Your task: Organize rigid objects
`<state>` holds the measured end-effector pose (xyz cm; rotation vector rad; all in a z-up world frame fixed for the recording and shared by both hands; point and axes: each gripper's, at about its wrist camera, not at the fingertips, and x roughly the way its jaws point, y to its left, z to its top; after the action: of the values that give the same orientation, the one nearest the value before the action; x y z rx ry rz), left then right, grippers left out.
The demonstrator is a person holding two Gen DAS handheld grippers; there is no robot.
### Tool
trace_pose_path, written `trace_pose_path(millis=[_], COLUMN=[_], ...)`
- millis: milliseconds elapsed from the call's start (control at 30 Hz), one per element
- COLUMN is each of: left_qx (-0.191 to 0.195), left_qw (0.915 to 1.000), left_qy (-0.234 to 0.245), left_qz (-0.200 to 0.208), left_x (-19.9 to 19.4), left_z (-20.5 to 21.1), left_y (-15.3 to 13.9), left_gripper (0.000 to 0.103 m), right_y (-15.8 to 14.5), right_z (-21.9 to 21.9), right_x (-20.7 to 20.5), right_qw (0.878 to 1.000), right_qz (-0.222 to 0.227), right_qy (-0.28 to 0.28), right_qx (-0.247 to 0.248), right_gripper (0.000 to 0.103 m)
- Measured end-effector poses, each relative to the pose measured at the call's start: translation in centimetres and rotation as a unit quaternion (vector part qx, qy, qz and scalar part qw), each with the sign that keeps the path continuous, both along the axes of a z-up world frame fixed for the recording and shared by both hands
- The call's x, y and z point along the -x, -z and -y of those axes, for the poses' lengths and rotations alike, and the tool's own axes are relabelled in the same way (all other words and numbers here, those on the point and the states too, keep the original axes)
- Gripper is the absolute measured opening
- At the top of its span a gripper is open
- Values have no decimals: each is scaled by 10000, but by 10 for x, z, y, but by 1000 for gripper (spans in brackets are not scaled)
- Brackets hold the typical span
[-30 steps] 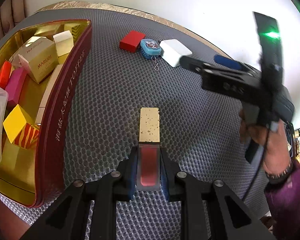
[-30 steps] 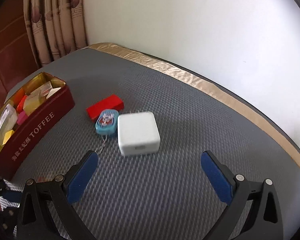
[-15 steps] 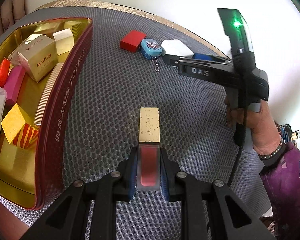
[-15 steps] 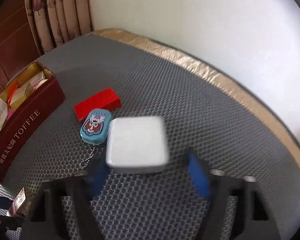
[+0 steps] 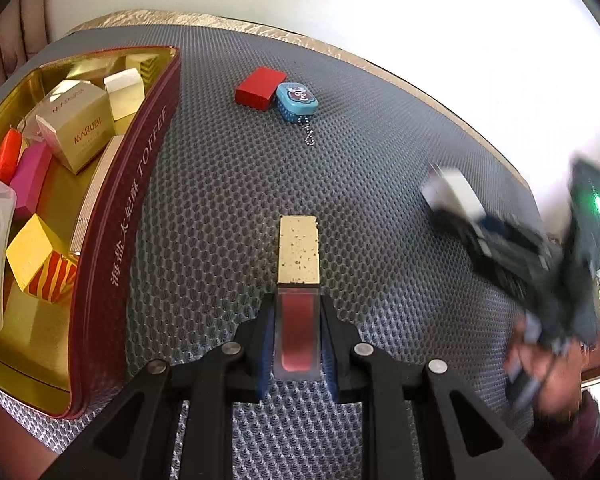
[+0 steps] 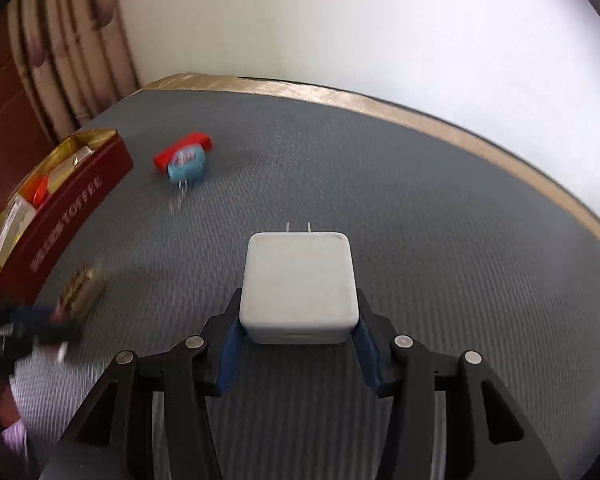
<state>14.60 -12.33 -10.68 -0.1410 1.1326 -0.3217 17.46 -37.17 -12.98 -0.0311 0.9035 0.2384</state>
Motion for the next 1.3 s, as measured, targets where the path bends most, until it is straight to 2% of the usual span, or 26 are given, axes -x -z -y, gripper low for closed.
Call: trace_pose_path(millis=[233, 433, 600, 867, 1100, 1300], left_qx=[-83, -183, -68, 42, 69, -359], left_qw=[9997, 9996, 10000, 9998, 9990, 9971], left_qy=[110, 125, 71, 146, 37, -278], left_qz=[193, 172, 10, 112, 431, 615], left_x=[9, 20, 27, 32, 30, 16], left_z=[3, 6, -1, -7, -37, -85], left_y=[1, -3, -9, -32, -74, -89], left_gripper=[21, 20, 20, 20, 20, 20], right_y=[5, 7, 7, 7, 6, 7], right_z=[11, 12, 13, 19, 20, 21], right_x=[46, 42, 40, 46, 47, 47], right_qw=[9985, 9979, 9975, 9971, 9971, 9972], right_qz=[36, 11, 9, 11, 12, 12], right_qy=[481, 603, 612, 642, 643, 645], right_qx=[-243, -228, -361, -400, -398, -383], right_gripper=[46, 46, 46, 46, 46, 46])
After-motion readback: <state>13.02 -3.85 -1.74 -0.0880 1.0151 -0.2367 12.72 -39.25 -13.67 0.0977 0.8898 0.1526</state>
